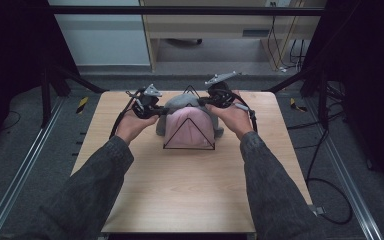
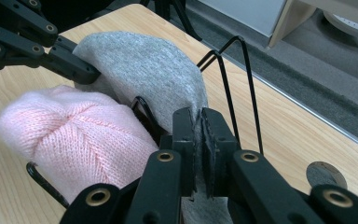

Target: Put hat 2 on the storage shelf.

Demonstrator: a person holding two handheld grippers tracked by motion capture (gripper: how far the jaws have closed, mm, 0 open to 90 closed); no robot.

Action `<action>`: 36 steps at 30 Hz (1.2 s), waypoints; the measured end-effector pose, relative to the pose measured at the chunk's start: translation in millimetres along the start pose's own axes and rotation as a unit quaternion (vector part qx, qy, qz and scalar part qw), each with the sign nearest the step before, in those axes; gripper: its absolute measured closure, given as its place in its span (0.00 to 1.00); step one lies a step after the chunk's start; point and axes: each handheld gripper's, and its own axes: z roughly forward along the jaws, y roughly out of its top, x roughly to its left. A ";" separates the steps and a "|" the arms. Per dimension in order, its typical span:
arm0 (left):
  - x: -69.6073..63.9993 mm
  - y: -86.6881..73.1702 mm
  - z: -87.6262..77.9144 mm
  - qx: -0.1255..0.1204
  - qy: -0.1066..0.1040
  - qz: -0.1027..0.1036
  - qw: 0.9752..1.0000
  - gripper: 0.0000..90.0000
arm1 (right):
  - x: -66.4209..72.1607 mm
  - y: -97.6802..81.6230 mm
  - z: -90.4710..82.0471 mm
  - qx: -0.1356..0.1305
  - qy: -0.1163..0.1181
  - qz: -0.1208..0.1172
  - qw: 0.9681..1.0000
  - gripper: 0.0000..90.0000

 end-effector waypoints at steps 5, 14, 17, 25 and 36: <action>-1.0 -3.3 1.8 -0.001 -0.004 -0.004 1.000 0.96 | 0.2 -2.7 2.0 0.004 0.002 0.003 1.000 0.89; -1.0 -5.3 2.0 0.005 -0.003 -0.005 1.000 0.96 | -0.2 -9.3 2.7 0.006 -0.005 0.013 1.000 0.75; -2.0 -5.5 1.5 0.007 -0.002 -0.004 1.000 0.96 | -0.9 -8.9 0.9 0.006 -0.009 0.018 1.000 0.71; -3.9 -9.2 -0.1 0.002 0.007 -0.010 1.000 0.90 | 0.0 -8.3 -4.4 0.002 -0.016 0.022 1.000 0.60; -3.3 -11.3 -3.3 0.000 0.016 -0.014 1.000 0.77 | 0.6 -9.9 -7.3 -0.007 -0.031 0.025 0.999 0.48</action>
